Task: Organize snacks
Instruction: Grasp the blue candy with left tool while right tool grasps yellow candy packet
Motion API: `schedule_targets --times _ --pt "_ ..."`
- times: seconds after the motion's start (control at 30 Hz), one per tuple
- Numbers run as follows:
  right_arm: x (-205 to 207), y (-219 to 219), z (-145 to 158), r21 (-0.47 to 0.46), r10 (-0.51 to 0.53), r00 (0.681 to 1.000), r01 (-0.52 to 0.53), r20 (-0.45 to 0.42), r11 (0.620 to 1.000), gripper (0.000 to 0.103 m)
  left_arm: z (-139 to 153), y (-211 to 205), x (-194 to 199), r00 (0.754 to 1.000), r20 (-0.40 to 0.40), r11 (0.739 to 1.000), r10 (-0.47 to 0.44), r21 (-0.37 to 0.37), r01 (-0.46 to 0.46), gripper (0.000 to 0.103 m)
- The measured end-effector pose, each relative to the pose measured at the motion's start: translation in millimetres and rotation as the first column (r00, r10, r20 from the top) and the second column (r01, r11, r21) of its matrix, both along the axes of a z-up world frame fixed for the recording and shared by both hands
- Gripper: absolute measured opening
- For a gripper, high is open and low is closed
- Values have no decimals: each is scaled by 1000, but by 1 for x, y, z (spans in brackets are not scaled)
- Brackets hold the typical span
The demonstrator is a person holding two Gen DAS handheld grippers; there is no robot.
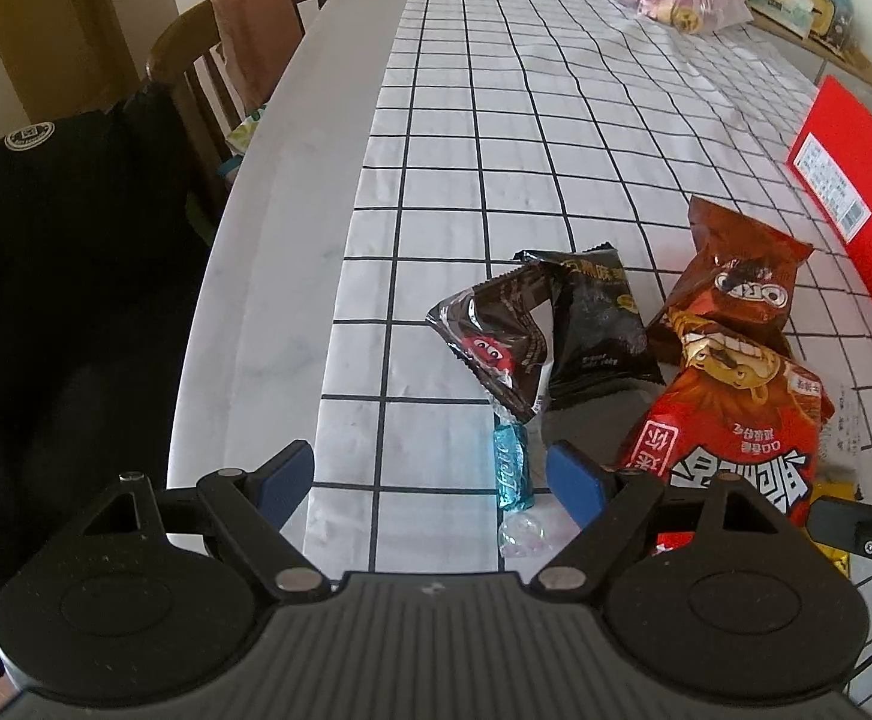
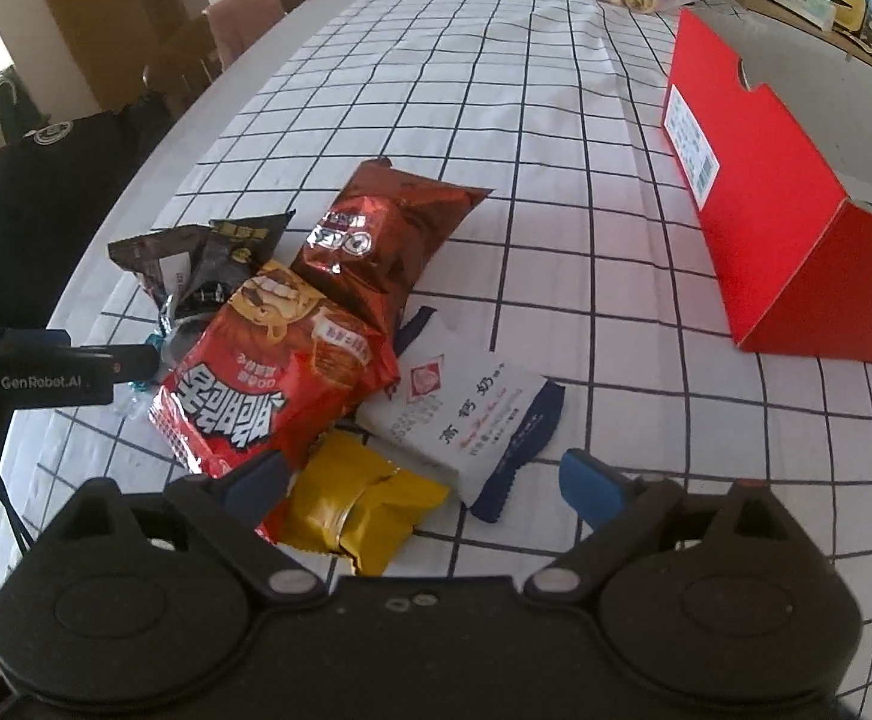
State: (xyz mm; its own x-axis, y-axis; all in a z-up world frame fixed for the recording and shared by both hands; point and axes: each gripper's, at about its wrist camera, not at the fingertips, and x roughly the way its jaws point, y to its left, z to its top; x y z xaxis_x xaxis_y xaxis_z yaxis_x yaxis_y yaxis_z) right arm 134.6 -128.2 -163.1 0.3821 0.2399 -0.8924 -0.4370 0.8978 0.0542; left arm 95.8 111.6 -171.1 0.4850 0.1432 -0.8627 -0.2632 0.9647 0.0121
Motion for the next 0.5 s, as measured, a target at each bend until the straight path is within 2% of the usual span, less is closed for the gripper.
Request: schedule_targets --times 0.13,0.27,0.4,0.5 --pt "-1 7 -3 -13 3 1000 -3 -1 1000 92 0 -3 4 1000 0 1000 -13 5 13 82" --pt "-1 7 -6 -15 -10 1000 9 -11 1000 84 2 -4 4 1000 2 1000 -31 -3 31 73" --pt "0 5 -8 -17 -23 1000 22 -22 1000 82 2 -2 4 999 -2 999 -32 -36 32 62" --pt "-3 5 -9 -7 -7 999 7 -40 1000 77 -1 -1 2 999 -11 998 -36 -52 35 58"
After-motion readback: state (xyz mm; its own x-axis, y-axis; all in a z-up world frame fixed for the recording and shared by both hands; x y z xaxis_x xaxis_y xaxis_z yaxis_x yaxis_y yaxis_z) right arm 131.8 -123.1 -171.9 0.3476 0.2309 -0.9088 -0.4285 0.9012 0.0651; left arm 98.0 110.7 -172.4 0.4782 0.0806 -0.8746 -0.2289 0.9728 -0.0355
